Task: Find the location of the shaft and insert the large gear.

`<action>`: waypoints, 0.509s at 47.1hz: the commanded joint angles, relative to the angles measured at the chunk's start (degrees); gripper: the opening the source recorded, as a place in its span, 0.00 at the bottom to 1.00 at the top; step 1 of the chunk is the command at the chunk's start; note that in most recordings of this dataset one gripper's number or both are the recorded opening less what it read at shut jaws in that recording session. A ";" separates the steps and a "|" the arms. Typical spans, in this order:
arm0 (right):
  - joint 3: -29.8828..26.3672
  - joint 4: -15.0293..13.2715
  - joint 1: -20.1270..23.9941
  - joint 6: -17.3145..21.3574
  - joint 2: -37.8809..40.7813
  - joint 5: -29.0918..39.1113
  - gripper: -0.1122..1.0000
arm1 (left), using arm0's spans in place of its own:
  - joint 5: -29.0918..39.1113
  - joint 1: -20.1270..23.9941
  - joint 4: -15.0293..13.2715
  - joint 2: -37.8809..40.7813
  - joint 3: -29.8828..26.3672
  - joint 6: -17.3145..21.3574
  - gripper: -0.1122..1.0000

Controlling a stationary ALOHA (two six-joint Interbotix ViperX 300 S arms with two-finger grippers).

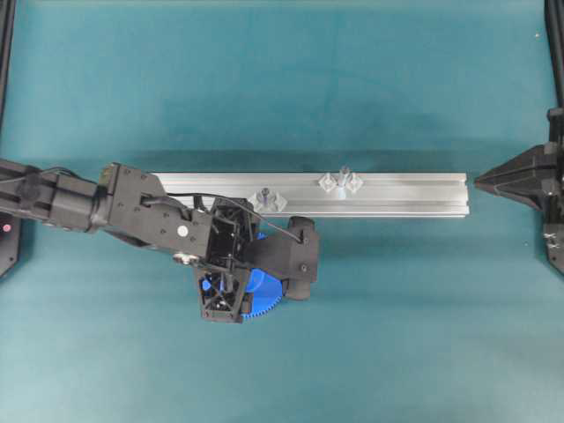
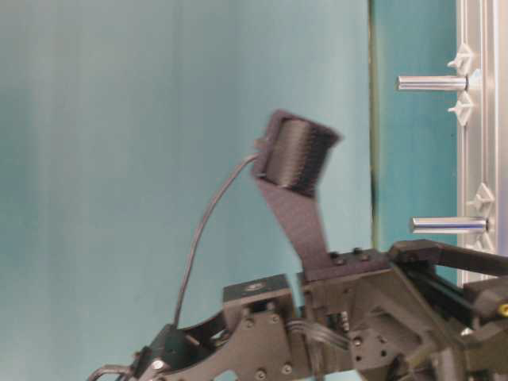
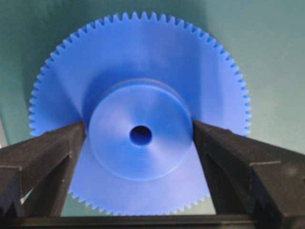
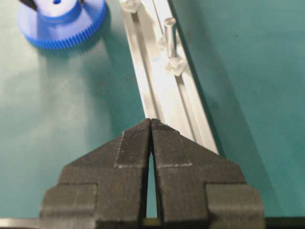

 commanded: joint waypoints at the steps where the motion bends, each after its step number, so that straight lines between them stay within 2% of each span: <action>1: -0.53 0.00 -0.18 0.70 0.35 -0.26 0.11 | -0.26 -0.35 0.18 -0.70 -0.88 0.09 0.93; 24: -0.53 -0.09 -0.18 0.70 0.35 -0.26 0.12 | -0.88 -0.26 0.18 -0.62 -0.53 -0.18 0.93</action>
